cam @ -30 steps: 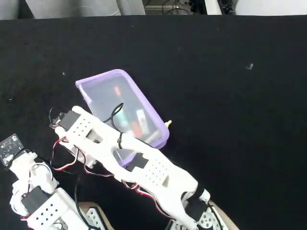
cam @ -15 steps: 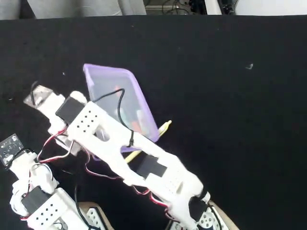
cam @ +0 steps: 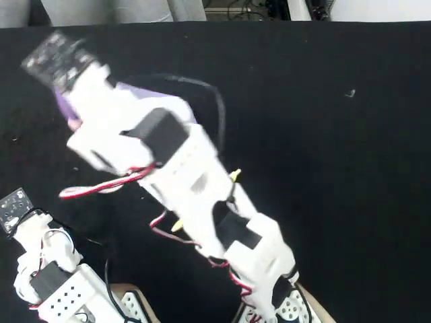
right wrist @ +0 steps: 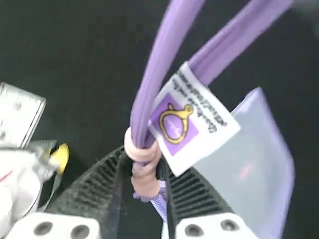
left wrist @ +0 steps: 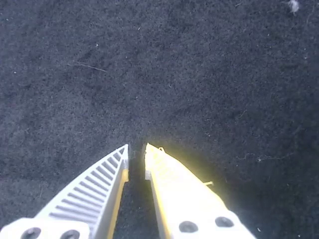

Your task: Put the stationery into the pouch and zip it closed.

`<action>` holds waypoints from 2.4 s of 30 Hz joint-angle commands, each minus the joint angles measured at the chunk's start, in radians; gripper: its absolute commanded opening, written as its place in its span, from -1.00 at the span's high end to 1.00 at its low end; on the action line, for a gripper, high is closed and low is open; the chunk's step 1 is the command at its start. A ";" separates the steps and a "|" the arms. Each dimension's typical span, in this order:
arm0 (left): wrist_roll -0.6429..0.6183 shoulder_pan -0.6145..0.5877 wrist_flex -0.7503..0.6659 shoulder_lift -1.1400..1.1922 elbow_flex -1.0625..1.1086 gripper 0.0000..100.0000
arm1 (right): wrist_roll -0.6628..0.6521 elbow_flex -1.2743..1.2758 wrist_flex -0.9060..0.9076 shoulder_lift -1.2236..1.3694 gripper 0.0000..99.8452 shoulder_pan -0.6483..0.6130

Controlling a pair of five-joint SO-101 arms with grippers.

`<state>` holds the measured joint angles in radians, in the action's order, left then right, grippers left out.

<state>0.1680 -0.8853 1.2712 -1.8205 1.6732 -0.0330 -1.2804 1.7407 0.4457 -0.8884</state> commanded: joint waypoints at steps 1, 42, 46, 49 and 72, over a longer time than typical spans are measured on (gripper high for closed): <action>-0.011 0.008 0.003 -0.003 0.027 0.87 | -0.006 -0.150 0.011 -0.068 0.98 0.074; -0.011 0.008 0.003 -0.003 0.027 0.87 | -0.213 1.514 -0.502 -1.158 0.98 0.144; -0.011 0.008 0.003 -0.003 0.027 0.87 | -0.250 1.606 -0.505 -1.250 0.98 0.143; -0.011 0.008 0.003 -0.003 0.027 0.87 | -0.255 1.678 -0.496 -1.299 0.98 0.144; -0.012 0.584 0.003 -0.003 0.027 0.87 | -0.324 2.223 -0.924 -1.765 0.98 -0.025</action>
<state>0.1680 -0.4557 1.2712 -1.8205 1.6732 -0.3460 0.9352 0.8677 -1.2789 -0.8991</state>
